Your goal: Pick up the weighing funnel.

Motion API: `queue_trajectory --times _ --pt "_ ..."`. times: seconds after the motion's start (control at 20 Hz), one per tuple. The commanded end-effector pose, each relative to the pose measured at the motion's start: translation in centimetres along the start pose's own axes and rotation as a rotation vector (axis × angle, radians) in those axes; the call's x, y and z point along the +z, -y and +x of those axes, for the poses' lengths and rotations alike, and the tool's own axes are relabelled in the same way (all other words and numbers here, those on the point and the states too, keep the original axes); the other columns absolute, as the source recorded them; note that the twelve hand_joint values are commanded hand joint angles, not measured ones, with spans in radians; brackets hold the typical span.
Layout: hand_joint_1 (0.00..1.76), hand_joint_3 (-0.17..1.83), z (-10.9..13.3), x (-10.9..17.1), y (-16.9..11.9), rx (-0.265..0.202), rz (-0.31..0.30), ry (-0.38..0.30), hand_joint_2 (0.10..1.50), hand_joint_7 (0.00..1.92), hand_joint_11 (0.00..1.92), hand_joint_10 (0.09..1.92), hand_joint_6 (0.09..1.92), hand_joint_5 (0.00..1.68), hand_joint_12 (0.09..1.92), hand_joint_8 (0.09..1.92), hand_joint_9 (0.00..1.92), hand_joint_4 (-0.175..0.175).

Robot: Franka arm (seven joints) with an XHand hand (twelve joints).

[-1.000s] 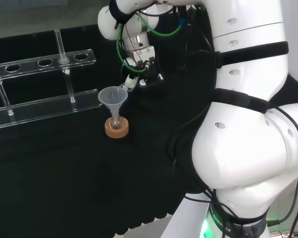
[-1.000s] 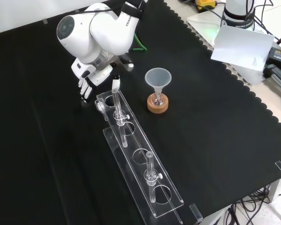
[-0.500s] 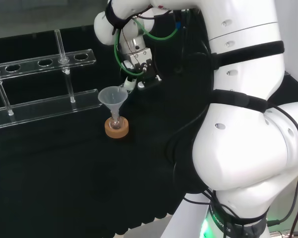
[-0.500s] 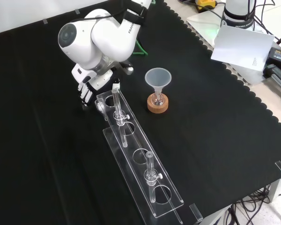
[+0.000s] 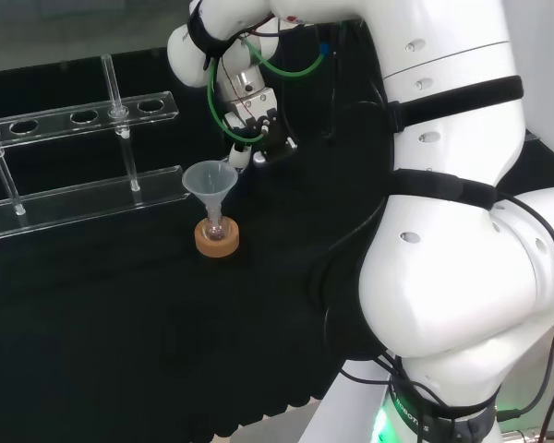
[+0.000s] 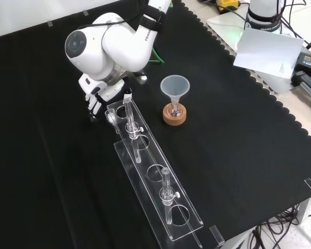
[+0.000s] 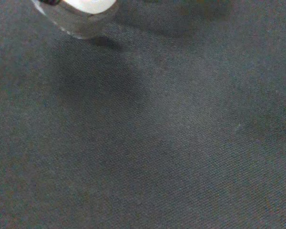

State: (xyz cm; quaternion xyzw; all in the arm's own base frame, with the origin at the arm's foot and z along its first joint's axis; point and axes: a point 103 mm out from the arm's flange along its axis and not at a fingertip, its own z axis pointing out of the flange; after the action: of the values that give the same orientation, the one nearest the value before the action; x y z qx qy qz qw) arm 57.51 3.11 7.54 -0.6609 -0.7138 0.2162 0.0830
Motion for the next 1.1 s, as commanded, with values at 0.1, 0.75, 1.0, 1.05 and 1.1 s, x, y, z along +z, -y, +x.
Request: queue_trajectory --times 0.1,0.75,1.0,1.05,1.1 --pt "0.91 0.08 -0.03 0.06 0.05 -0.001 -0.005 0.002 0.83 0.37 0.48 0.53 0.49 0.69 1.26 0.66 0.69 0.017" --pt "0.93 0.44 0.31 0.33 0.04 -0.023 -0.017 -0.010 0.65 0.40 0.50 0.53 0.64 0.77 1.27 0.68 0.72 0.038" --pt "0.93 0.53 0.41 0.35 -0.03 -0.023 -0.011 -0.021 0.61 0.40 0.50 0.53 0.65 0.76 1.27 0.68 0.72 0.036" --pt "0.93 0.53 0.40 0.36 -0.06 -0.023 -0.012 -0.023 0.61 0.40 0.50 0.53 0.65 0.76 1.27 0.68 0.72 0.034" --pt "0.92 0.53 0.42 0.35 -0.07 -0.024 -0.012 -0.024 0.61 0.40 0.50 0.53 0.65 0.76 1.27 0.68 0.72 0.032"
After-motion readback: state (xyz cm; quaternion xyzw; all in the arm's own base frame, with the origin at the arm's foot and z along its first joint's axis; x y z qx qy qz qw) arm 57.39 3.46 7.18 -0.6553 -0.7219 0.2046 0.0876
